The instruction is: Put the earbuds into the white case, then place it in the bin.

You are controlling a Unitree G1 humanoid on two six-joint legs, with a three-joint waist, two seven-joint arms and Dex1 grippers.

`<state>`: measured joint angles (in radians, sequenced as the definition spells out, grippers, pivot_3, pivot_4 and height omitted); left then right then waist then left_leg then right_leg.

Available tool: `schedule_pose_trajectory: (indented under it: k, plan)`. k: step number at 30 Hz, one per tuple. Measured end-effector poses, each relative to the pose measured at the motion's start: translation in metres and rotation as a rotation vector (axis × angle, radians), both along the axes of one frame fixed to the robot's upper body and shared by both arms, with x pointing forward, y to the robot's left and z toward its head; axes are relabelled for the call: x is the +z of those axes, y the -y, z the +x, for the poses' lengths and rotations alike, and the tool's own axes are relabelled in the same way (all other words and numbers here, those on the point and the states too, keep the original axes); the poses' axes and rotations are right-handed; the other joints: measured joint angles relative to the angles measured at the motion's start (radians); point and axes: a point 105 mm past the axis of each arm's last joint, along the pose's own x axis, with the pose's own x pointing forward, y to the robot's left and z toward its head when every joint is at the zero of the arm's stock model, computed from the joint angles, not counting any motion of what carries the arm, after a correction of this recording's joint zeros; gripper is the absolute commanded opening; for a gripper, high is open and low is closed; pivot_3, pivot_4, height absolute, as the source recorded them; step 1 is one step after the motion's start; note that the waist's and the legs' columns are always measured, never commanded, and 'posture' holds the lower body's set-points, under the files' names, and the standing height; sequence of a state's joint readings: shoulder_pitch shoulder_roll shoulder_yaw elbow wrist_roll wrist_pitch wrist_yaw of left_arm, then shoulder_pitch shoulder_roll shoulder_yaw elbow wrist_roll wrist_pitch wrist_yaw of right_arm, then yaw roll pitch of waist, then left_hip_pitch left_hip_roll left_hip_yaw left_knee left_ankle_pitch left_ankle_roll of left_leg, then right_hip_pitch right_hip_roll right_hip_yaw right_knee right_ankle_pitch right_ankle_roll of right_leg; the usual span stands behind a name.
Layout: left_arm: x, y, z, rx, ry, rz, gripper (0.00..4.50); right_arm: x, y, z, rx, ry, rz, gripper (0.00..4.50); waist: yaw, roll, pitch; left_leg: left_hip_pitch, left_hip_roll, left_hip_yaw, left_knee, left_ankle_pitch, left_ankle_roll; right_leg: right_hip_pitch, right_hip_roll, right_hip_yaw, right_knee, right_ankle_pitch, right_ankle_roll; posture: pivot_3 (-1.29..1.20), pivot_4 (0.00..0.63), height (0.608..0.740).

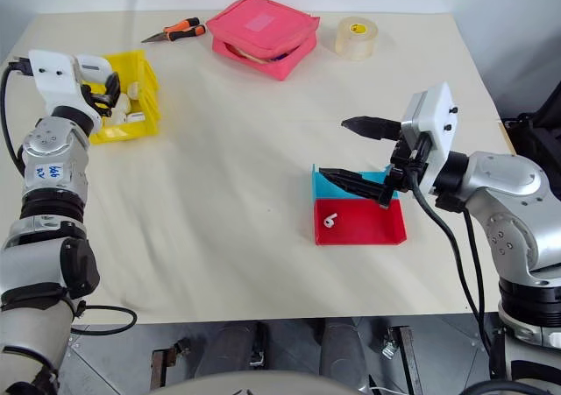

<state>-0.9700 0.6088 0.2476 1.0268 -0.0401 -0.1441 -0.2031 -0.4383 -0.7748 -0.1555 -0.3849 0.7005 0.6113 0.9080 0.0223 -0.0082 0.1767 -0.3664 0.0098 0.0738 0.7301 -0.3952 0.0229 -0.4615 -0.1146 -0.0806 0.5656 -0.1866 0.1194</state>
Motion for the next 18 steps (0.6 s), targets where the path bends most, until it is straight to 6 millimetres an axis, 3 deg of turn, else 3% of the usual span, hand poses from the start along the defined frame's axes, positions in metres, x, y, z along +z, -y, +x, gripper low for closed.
schedule_pose_trajectory:
  k: [6, 12, 18]
  plan:
    - [0.002, 0.027, -0.021, -0.237, 0.07, 0.178, 4.48, 0.0, -0.001, 0.003, 0.013, 0.003, -0.018, 4.5, -0.003, 0.0, 0.0, 0.002, 0.001, 0.004, -0.001, -0.001, -0.001, -0.001, 0.0, 0.0, 0.0, 0.0, 0.0, 0.0, 0.15, 0.74]
    - [-0.001, 0.061, -0.073, -0.58, 0.107, 0.211, 4.48, -0.004, 0.002, 0.008, 0.026, -0.011, -0.033, 4.5, -0.02, 0.0, 0.0, 0.004, 0.003, 0.006, -0.001, -0.001, -0.002, -0.001, 0.0, 0.001, 0.001, 0.001, -0.002, 0.0, 0.15, 0.74]
    - [-0.028, 0.051, -0.129, -0.794, -0.095, 0.229, 4.48, -0.021, 0.021, 0.003, 0.032, -0.051, -0.158, 4.5, -0.025, 0.0, 0.0, 0.01, 0.004, 0.01, -0.006, -0.002, -0.003, 0.0, -0.001, 0.002, 0.002, -0.001, -0.004, 0.0, 0.15, 0.74]
